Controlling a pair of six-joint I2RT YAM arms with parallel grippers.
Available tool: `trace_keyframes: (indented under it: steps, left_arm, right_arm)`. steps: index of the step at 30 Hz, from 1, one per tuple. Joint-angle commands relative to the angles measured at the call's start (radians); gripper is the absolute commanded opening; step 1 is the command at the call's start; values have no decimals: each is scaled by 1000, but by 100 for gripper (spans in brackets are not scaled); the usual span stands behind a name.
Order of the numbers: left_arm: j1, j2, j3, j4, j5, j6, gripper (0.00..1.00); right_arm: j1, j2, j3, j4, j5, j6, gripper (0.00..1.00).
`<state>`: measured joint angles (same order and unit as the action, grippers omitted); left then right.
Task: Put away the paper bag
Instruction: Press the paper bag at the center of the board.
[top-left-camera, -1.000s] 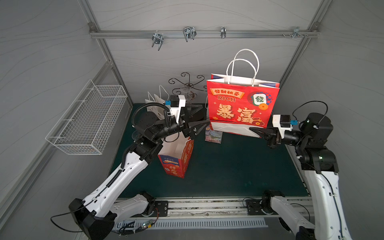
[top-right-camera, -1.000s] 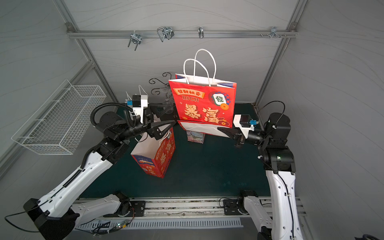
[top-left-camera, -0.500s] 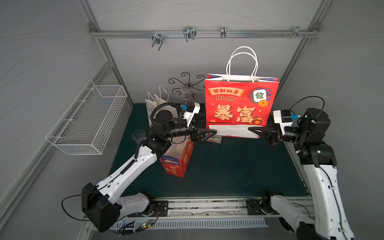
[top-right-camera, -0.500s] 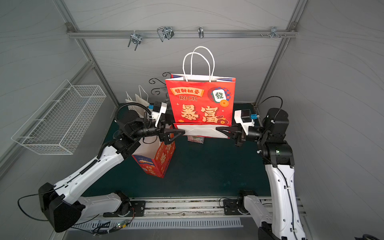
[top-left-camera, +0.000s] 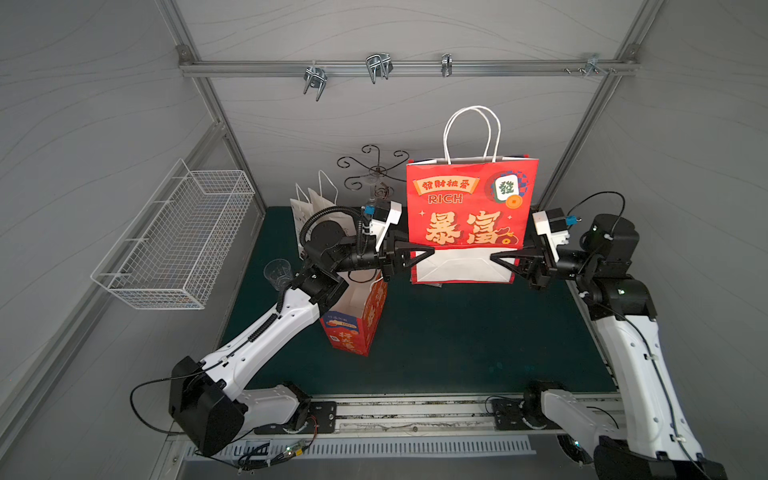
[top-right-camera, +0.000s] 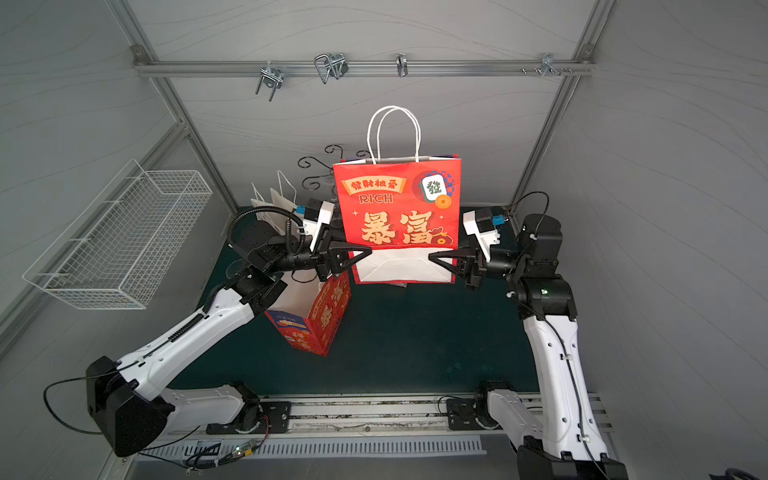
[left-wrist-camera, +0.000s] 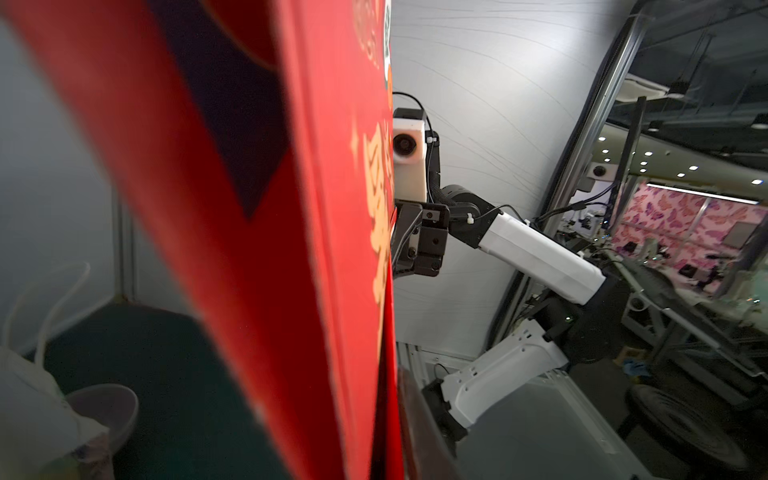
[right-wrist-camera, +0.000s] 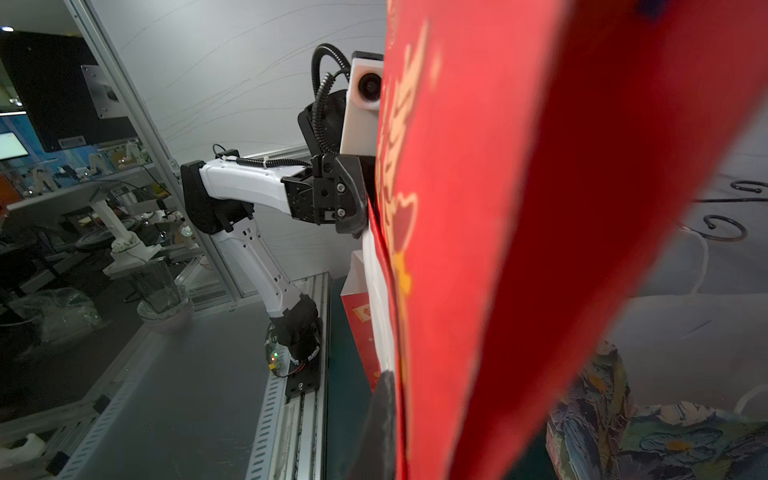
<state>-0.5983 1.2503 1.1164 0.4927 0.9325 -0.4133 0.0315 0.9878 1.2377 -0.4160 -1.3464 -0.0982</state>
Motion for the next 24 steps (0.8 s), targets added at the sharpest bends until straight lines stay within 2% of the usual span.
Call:
trace_keyframes:
  steps: [1,4,7,16,21,22,24]
  left_arm:
    - [-4,2,25,64,-16,-16,0]
    - [-4,1,19,39,-63,-31,0]
    - [-4,5,17,27,-71,-56,0]
    - [-4,12,6,-2,-20,-93,0]
    - [-6,20,10,-35,-4,-103,0]
    - [-6,23,12,-42,-2,-106,0]
    - [-6,27,18,-51,2,-110,0]
  right_arm:
    - [7,-3,0,13,3,84,8]
    - [7,-35,-12,14,50,123,31]
    - [7,-65,-26,43,89,187,36]
    - [7,-85,-65,196,204,358,29]
    - [8,-81,-83,235,192,416,29]
    - [10,-80,-85,234,190,418,26]
    - [10,-80,-91,242,185,431,11]
